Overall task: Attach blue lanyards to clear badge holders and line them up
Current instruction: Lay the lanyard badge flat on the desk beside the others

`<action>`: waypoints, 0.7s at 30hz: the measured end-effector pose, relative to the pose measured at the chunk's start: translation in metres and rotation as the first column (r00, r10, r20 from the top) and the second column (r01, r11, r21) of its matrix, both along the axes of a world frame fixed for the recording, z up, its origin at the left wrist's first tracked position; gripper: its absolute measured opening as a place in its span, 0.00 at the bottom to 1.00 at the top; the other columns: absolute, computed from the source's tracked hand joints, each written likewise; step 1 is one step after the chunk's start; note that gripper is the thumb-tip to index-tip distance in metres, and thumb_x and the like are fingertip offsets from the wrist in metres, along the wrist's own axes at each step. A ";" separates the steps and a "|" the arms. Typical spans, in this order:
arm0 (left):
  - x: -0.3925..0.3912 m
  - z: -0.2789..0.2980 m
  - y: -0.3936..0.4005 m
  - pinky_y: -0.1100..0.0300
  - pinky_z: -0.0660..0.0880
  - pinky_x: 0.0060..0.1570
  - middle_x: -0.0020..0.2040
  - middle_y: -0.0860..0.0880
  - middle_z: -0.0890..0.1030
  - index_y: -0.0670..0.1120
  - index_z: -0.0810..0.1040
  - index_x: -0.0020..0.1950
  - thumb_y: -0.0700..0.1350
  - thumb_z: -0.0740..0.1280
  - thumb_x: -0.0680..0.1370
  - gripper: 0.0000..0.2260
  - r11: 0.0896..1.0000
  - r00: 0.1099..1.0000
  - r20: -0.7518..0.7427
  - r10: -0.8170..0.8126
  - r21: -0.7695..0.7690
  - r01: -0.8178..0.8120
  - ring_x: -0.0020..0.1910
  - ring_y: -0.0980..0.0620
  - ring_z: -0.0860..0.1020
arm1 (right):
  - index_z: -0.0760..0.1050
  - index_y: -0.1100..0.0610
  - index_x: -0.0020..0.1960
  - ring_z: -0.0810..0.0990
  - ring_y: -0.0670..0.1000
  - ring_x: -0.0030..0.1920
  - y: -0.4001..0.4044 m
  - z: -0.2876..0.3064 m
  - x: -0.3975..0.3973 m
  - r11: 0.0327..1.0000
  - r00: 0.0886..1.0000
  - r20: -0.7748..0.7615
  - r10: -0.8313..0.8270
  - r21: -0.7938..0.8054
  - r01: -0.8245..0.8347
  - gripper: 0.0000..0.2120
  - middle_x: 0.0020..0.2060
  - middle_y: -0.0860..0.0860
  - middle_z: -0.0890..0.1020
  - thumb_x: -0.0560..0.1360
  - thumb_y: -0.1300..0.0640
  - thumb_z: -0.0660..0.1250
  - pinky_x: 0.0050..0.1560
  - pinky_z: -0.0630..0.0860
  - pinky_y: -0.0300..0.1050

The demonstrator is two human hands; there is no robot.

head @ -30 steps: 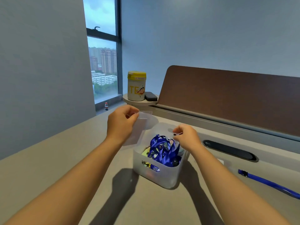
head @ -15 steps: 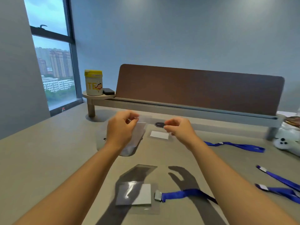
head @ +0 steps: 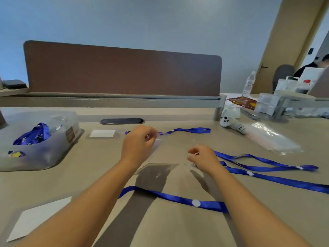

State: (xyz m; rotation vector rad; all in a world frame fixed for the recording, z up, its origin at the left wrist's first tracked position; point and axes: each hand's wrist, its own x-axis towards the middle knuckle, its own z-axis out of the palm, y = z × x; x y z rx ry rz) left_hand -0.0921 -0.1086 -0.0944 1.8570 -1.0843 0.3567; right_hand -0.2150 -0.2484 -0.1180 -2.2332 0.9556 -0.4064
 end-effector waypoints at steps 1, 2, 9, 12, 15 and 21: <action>-0.002 -0.003 -0.009 0.59 0.71 0.39 0.43 0.40 0.81 0.40 0.79 0.43 0.36 0.65 0.73 0.04 1.000 1.000 -0.001 -0.012 0.003 0.012 0.39 0.50 0.72 | 0.72 0.60 0.64 0.75 0.51 0.53 -0.007 -0.006 -0.004 1.000 0.998 -0.068 0.008 -0.023 -0.010 0.17 0.61 0.57 0.77 0.76 0.60 0.62 0.56 0.73 0.46; -0.005 -0.006 -0.018 0.55 0.73 0.41 0.44 0.39 0.81 0.40 0.79 0.44 0.36 0.65 0.73 0.04 1.000 1.000 -0.005 -0.019 0.001 0.019 0.39 0.50 0.72 | 0.71 0.60 0.65 0.76 0.53 0.57 -0.012 -0.011 -0.007 0.998 0.990 -0.138 0.019 -0.056 -0.027 0.18 0.62 0.57 0.76 0.76 0.60 0.62 0.59 0.72 0.47; -0.021 -0.022 -0.045 0.53 0.72 0.41 0.44 0.40 0.80 0.40 0.79 0.46 0.35 0.65 0.72 0.06 1.000 0.999 -0.019 -0.029 0.006 0.029 0.38 0.49 0.73 | 0.79 0.62 0.38 0.79 0.56 0.44 -0.029 -0.031 -0.011 0.964 0.935 -0.353 0.041 -0.232 -0.130 0.10 0.37 0.57 0.79 0.74 0.58 0.63 0.50 0.77 0.48; -0.021 -0.024 -0.046 0.52 0.73 0.43 0.45 0.41 0.80 0.41 0.79 0.46 0.36 0.65 0.73 0.05 0.999 0.999 -0.037 -0.003 0.038 0.005 0.39 0.49 0.73 | 0.79 0.61 0.49 0.79 0.54 0.49 -0.030 -0.029 -0.010 0.960 0.952 -0.302 0.045 -0.250 -0.124 0.09 0.48 0.56 0.81 0.75 0.57 0.64 0.54 0.76 0.47; -0.021 -0.024 -0.045 0.52 0.73 0.45 0.46 0.43 0.78 0.41 0.78 0.46 0.36 0.63 0.73 0.05 0.997 0.997 -0.073 0.037 0.075 -0.032 0.41 0.49 0.72 | 0.75 0.60 0.51 0.75 0.50 0.45 -0.026 -0.026 -0.008 0.983 0.984 -0.163 0.068 -0.157 -0.094 0.07 0.47 0.56 0.79 0.76 0.59 0.62 0.51 0.73 0.44; -0.019 -0.019 -0.040 0.52 0.74 0.45 0.41 0.48 0.76 0.41 0.76 0.46 0.38 0.62 0.74 0.04 0.992 0.986 -0.143 0.087 0.102 -0.073 0.41 0.49 0.73 | 0.75 0.61 0.56 0.76 0.48 0.39 -0.012 -0.009 0.006 0.984 0.980 0.185 0.077 0.147 -0.105 0.10 0.44 0.53 0.77 0.77 0.62 0.60 0.39 0.74 0.37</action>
